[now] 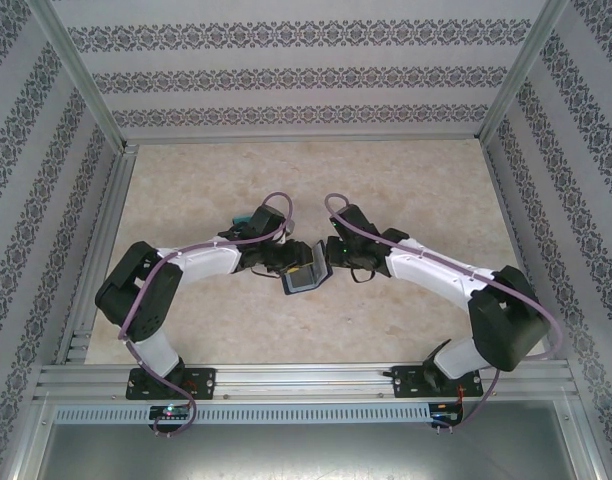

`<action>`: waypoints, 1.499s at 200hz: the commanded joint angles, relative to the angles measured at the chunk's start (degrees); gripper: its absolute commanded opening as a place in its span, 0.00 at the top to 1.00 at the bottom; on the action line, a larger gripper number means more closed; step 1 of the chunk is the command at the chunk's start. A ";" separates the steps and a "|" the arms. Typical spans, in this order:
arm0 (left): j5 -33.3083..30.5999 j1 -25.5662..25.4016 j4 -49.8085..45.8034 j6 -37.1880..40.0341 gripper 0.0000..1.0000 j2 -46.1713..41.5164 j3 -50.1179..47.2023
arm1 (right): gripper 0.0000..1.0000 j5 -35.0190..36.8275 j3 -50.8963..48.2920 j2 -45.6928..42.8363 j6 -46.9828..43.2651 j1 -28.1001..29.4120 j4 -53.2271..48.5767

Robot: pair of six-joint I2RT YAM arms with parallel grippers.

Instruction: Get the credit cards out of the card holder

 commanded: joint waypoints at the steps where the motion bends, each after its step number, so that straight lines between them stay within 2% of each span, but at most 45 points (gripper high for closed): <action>1: -0.82 0.29 -1.76 -0.54 0.57 1.98 0.02 | 0.84 3.23 2.72 1.78 -2.75 1.40 -4.07; 37: -0.03 0.28 -1.13 -0.44 0.57 3.09 0.14 | 0.84 5.28 1.94 1.00 -1.37 0.90 -5.52; 50: 0.47 0.29 -1.00 -0.21 0.57 3.54 0.49 | 0.71 5.20 0.58 -0.01 -0.71 -0.03 -5.71; 70: 1.43 0.25 -0.86 0.23 0.55 4.06 0.83 | 0.68 6.15 -0.11 -2.18 -1.21 -0.18 -6.03; 85: 1.84 0.24 -1.00 0.64 0.53 4.42 0.99 | 0.58 6.82 0.46 -3.77 -2.26 -0.03 -6.67; 115: 2.41 0.19 -0.90 1.01 0.52 4.70 1.03 | 0.54 6.94 3.84 -4.12 -4.27 0.74 -8.22; 138: 2.87 0.10 -1.72 1.32 0.52 5.35 1.61 | 0.56 3.80 6.89 -1.47 -5.31 1.71 -8.07; 152: 2.88 0.03 -2.42 1.72 0.52 5.73 2.07 | 0.63 2.32 8.79 0.95 -5.74 2.49 -7.85; 170: 2.66 -0.02 -2.70 1.75 0.52 5.50 1.85 | 0.65 0.38 9.98 3.56 -5.67 2.72 -7.53; 221: 1.68 -0.05 -4.24 2.22 0.53 4.85 2.23 | 0.80 -0.81 7.53 7.50 -5.04 1.54 -6.76; 300: -0.57 0.03 -8.05 3.32 0.55 2.82 3.85 | 0.84 -1.66 3.02 11.89 -5.14 0.42 -4.89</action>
